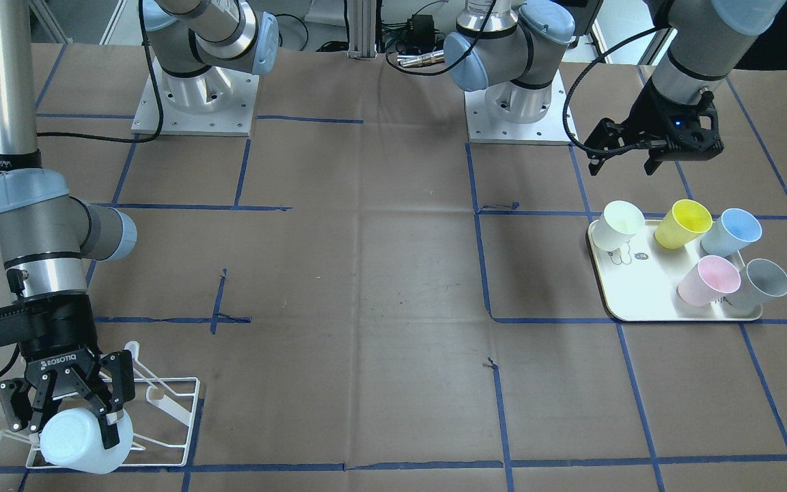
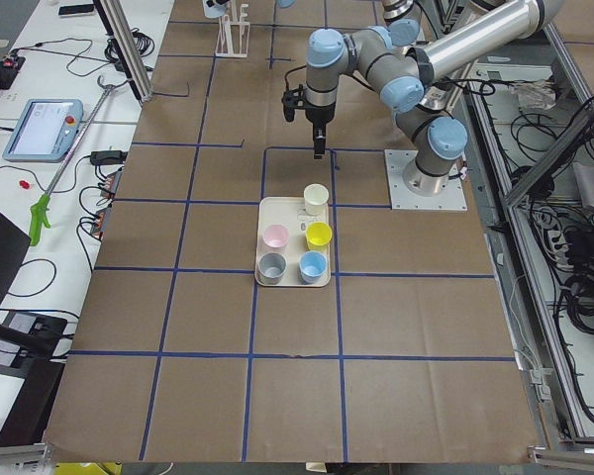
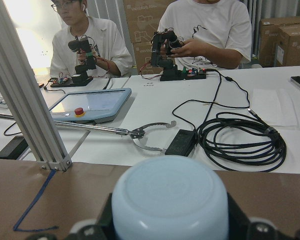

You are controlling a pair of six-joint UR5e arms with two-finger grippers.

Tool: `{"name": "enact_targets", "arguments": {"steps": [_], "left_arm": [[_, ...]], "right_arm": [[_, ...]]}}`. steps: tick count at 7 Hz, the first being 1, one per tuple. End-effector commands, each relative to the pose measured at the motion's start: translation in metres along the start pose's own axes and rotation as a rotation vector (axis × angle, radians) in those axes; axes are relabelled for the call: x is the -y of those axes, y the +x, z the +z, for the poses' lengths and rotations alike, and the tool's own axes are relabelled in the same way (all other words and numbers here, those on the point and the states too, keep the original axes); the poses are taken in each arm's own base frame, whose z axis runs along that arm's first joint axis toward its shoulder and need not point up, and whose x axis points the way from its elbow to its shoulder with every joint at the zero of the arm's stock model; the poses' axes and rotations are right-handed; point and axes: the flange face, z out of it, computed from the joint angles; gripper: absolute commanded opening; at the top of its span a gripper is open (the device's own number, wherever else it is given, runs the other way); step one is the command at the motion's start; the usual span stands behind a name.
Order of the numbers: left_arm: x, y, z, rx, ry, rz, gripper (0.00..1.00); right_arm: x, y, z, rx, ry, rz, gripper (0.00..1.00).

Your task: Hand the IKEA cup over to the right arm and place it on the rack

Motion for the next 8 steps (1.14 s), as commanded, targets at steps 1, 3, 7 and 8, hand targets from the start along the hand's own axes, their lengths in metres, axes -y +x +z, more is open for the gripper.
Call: {"name": "enact_targets", "arguments": {"steps": [1,3,7,8], "left_arm": [[0.001,-0.014,0.012,-0.014,-0.022,0.014,0.99],[0.005,-0.016,0.051,-0.002,-0.001,0.012,0.99],[0.013,-0.019,0.133,-0.027,-0.039,0.010,0.99],[0.013,-0.019,0.143,-0.041,-0.063,0.008,0.99]], "right_arm": [[-0.001,0.000,0.000,-0.001,-0.007,0.005,0.24],[-0.003,0.002,0.001,-0.012,-0.020,0.022,0.99],[0.002,0.001,0.002,0.001,-0.037,0.032,1.00],[0.008,0.000,0.000,0.002,-0.025,0.025,1.00]]}}
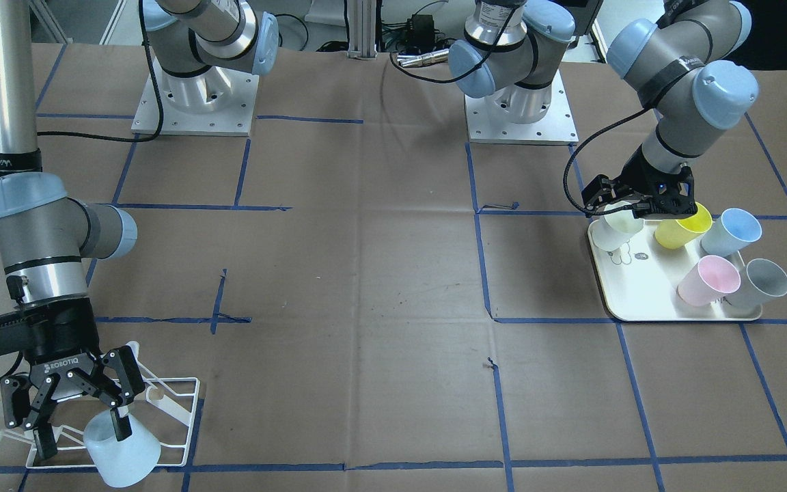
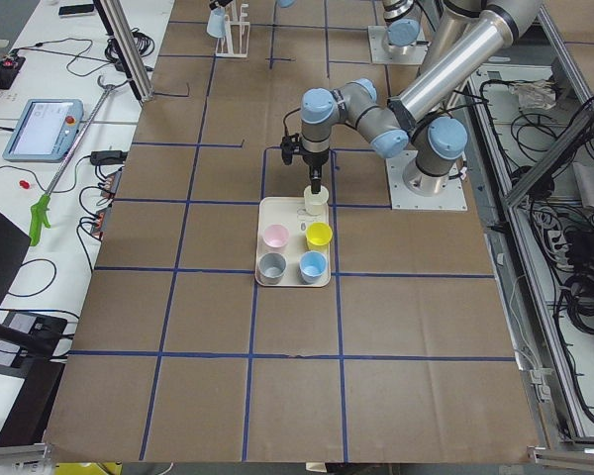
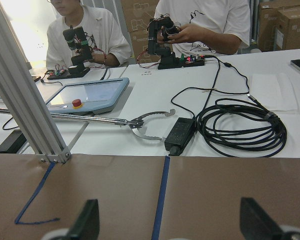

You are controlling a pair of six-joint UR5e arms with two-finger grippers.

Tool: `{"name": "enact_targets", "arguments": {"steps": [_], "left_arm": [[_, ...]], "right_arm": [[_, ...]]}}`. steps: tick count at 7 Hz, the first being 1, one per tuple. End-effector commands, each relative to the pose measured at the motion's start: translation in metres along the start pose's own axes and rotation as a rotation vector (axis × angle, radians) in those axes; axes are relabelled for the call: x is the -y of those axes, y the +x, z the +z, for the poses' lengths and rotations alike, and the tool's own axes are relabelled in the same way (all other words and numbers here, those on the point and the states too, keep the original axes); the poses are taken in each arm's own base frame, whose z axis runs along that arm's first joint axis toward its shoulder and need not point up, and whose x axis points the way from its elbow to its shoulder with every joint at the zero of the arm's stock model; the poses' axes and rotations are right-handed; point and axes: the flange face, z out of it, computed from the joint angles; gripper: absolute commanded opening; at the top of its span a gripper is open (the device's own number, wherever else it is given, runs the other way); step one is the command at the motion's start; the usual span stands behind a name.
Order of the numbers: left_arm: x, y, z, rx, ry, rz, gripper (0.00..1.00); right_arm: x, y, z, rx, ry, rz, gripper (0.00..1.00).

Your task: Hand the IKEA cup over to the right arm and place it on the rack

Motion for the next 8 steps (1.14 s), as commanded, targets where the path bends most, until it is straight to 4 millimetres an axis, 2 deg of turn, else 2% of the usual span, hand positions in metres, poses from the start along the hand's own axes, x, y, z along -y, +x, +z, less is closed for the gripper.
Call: {"name": "enact_targets", "arguments": {"steps": [1,3,4,5,6,7,8], "left_arm": [[-0.002,0.001,0.023,-0.024,-0.043,-0.001,0.99],[0.000,-0.001,0.029,-0.017,-0.058,-0.005,0.98],[0.000,-0.005,0.028,0.018,-0.058,-0.006,0.92],[0.001,-0.006,0.027,0.021,-0.054,-0.006,0.84],[0.002,-0.006,0.028,0.020,-0.056,-0.006,0.67],[0.003,-0.006,0.032,0.017,-0.068,-0.004,0.43],[0.003,-0.006,0.032,0.013,-0.073,-0.001,0.12]], "right_arm": [[0.018,-0.005,-0.010,0.002,0.033,-0.018,1.00],[0.044,-0.018,-0.025,0.011,0.082,-0.036,1.00],[0.055,-0.036,-0.034,0.064,0.102,-0.021,1.00],[0.067,-0.069,-0.044,0.196,0.120,0.013,1.00],[0.076,-0.101,-0.055,0.268,0.130,0.036,1.00],[0.076,-0.138,-0.058,0.326,0.120,0.082,1.00],[0.072,-0.167,-0.058,0.376,0.083,0.217,1.00]]}}
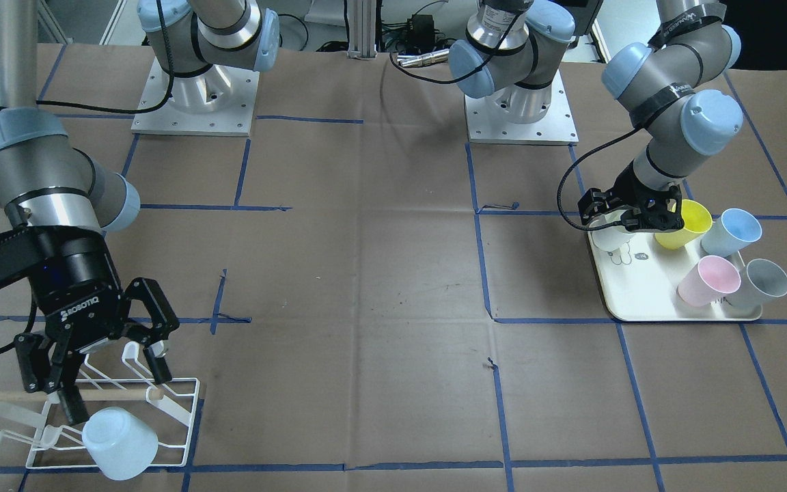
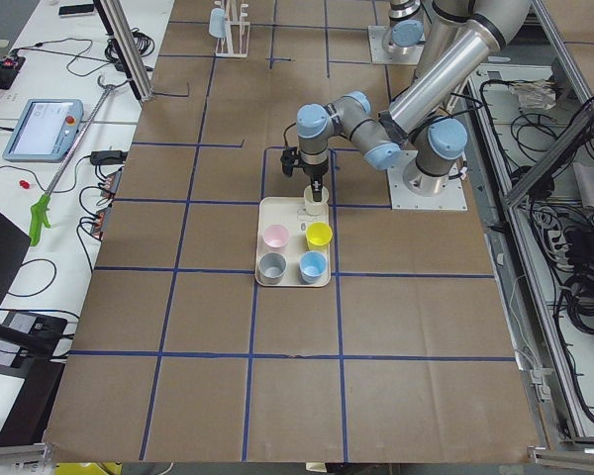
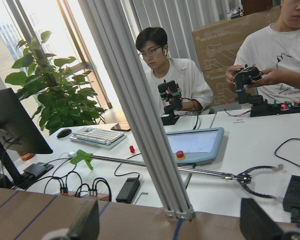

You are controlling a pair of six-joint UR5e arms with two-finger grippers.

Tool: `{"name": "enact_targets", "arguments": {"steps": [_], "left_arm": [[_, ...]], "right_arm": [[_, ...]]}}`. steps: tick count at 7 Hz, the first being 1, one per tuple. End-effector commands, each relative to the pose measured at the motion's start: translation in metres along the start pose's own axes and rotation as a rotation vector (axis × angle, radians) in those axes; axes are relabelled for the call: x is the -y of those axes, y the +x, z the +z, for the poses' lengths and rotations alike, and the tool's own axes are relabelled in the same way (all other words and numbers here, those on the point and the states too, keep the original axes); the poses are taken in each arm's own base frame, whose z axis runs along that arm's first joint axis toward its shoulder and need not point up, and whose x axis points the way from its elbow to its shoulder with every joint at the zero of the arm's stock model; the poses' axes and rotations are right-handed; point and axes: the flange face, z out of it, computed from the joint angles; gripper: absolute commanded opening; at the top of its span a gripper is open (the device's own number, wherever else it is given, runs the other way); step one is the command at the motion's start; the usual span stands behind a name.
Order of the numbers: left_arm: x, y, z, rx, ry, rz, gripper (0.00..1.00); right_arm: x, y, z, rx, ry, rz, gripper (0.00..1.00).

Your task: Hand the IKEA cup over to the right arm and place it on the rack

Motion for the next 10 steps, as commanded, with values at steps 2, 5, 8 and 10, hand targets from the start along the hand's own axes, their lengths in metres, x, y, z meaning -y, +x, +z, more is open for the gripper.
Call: {"name": "enact_targets", "arguments": {"steps": [2,5,8,10], "left_arm": [[0.002,-0.001,-0.006,0.009,0.012,0.005,0.00],[0.020,-0.013,-0.055,0.040,0.056,0.006,0.00],[0.068,-0.023,-0.198,0.029,0.061,0.052,0.00],[0.102,0.006,-0.251,0.053,0.102,0.133,0.00]], "right_arm": [[-0.013,-0.074,0.012,0.112,0.017,0.407,1.00],[-0.026,-0.098,0.021,0.072,0.017,0.971,1.00],[-0.064,-0.108,0.040,0.075,0.061,1.252,1.00],[-0.072,-0.106,0.044,0.070,0.052,1.276,1.00]]}}
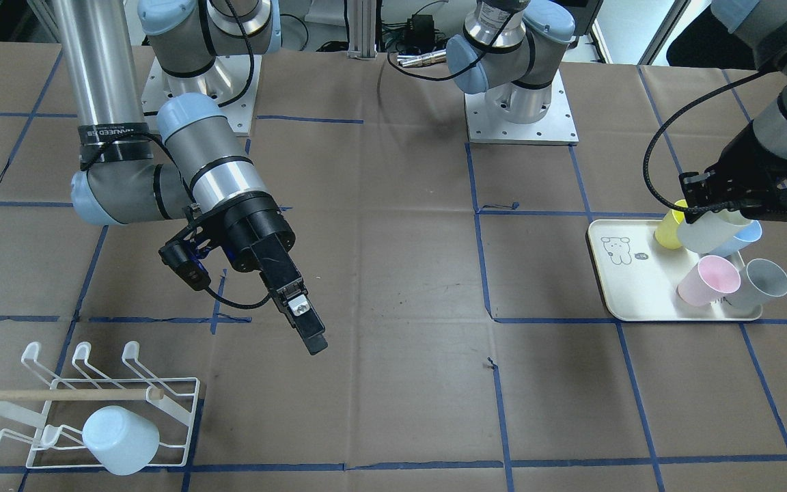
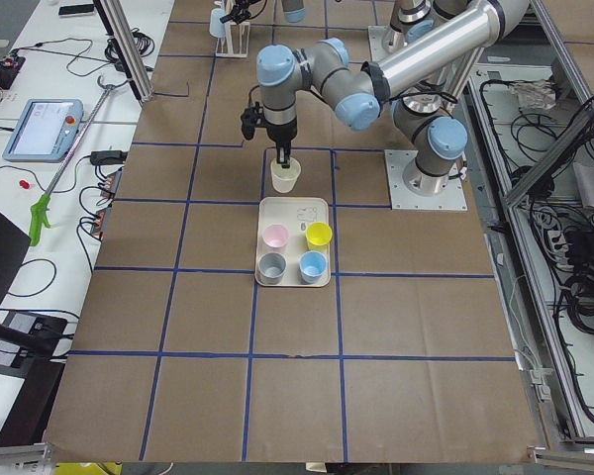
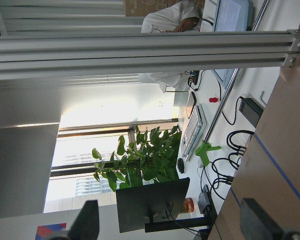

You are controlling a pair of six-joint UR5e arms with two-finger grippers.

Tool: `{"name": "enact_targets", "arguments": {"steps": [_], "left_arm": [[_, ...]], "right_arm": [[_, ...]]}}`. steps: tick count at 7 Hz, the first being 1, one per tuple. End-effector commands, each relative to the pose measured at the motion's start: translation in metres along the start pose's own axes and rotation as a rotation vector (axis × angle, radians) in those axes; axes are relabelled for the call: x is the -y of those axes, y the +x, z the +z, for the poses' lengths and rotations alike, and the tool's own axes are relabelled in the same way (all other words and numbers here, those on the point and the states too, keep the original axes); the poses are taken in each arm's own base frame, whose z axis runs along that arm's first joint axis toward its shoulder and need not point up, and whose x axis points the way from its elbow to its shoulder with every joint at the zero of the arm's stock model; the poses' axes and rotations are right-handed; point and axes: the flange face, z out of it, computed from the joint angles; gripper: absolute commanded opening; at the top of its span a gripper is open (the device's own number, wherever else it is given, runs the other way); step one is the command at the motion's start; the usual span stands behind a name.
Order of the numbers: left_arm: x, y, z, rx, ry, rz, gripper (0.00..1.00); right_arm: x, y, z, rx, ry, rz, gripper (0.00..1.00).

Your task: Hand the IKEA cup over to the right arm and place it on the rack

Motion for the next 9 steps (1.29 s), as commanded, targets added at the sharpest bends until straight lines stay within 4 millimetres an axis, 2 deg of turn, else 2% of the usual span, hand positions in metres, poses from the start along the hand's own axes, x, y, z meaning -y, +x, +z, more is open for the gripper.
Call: {"name": "enact_targets", "arguments": {"steps": [1,3,5,7,9], "left_arm": [[0.033,0.021,-0.022,-0.017,0.038,0.068,0.00],[0.063,0.039,-0.016,-0.168,0.261,0.128,0.00],[0.080,0.065,-0.005,-0.293,0.472,0.259,0.00],[0.080,0.109,0.018,-0.358,0.717,0.411,0.00],[0.065,0.146,0.039,-0.434,0.890,0.517,0.00]], "right_arm": [[-0.001,0.007,0.001,-0.009,-0.001,0.024,1.00],[-0.005,0.007,0.002,-0.014,-0.005,0.025,1.00],[-0.005,0.006,0.002,-0.015,-0.005,0.024,1.00],[-0.003,0.012,0.008,-0.095,-0.018,0.058,1.00],[-0.002,0.010,0.008,-0.095,-0.014,0.057,1.00]]}}
